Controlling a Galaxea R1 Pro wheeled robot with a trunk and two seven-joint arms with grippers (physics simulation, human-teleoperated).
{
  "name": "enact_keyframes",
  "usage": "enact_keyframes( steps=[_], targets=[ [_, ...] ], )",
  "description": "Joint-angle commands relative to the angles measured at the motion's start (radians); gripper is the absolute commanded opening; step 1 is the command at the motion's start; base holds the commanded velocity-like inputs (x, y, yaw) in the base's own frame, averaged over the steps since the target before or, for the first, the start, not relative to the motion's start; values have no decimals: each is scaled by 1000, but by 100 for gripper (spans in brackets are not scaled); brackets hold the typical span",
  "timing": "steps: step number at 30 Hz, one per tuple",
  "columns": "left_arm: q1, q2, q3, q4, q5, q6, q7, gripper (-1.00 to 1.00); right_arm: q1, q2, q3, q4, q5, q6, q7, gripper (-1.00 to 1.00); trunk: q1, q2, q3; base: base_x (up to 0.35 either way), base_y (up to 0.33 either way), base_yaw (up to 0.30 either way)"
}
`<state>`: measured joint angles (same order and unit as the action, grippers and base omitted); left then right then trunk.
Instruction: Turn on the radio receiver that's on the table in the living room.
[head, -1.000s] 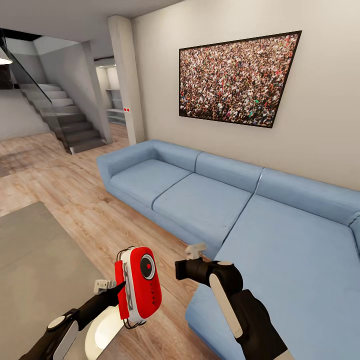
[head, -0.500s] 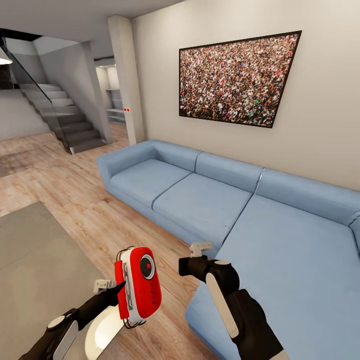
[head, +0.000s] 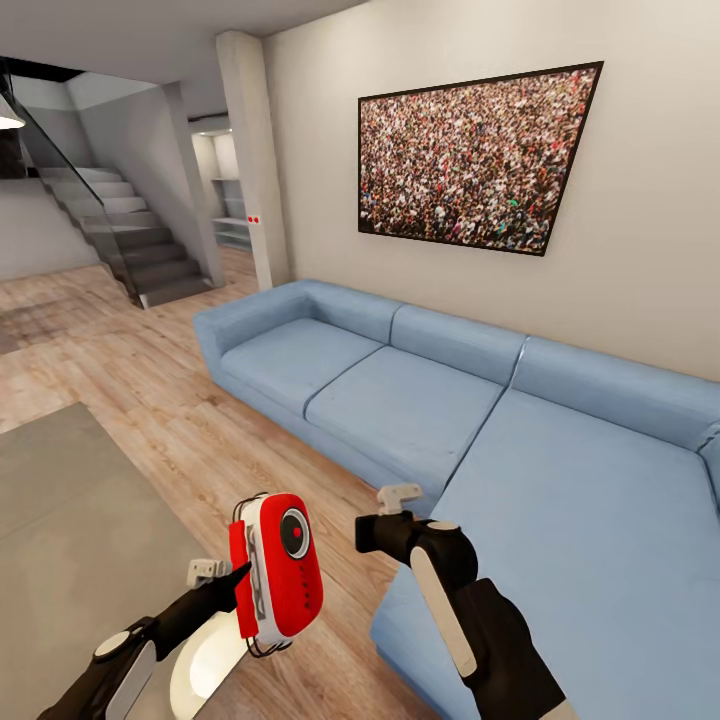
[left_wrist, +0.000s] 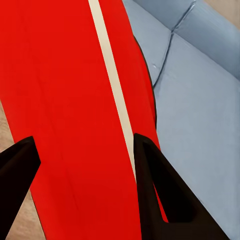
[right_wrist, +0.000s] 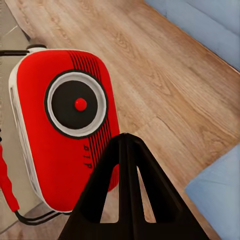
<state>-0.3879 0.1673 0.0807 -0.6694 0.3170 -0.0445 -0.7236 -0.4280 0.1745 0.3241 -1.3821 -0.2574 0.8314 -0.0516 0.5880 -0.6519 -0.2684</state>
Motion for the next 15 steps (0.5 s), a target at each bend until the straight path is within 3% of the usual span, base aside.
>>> enact_keyframes(
  steps=[1,4,7,9,11,15],
  targets=[
    [0,-1,1,-1,4,-2,2,-100,0,0,0,0,0,0,1,-100,0,0,0,0,0,0],
    [0,0,1,-1,4,-2,-6,-100,0,0,1,1,-3,0,38,-100,0,0,0,0,0,0],
    [0,0,1,-1,4,-2,-37,-100,0,0,-1,12,-45,6,175,-100,0,0,0,0,0,0],
    [0,1,1,-1,4,4,-47,-100,0,0,-1,26,-63,8,231,-100,0,0,0,0,0,0],
    [0,17,3,-1,5,59,-90,-100,0,0,-2,36,-74,9,263,-100,0,0,0,0,0,0],
    [0,23,22,-1,12,87,-166,-100,0,0,-1,42,-79,8,278,-100,0,0,0,0,0,0]
  ],
)
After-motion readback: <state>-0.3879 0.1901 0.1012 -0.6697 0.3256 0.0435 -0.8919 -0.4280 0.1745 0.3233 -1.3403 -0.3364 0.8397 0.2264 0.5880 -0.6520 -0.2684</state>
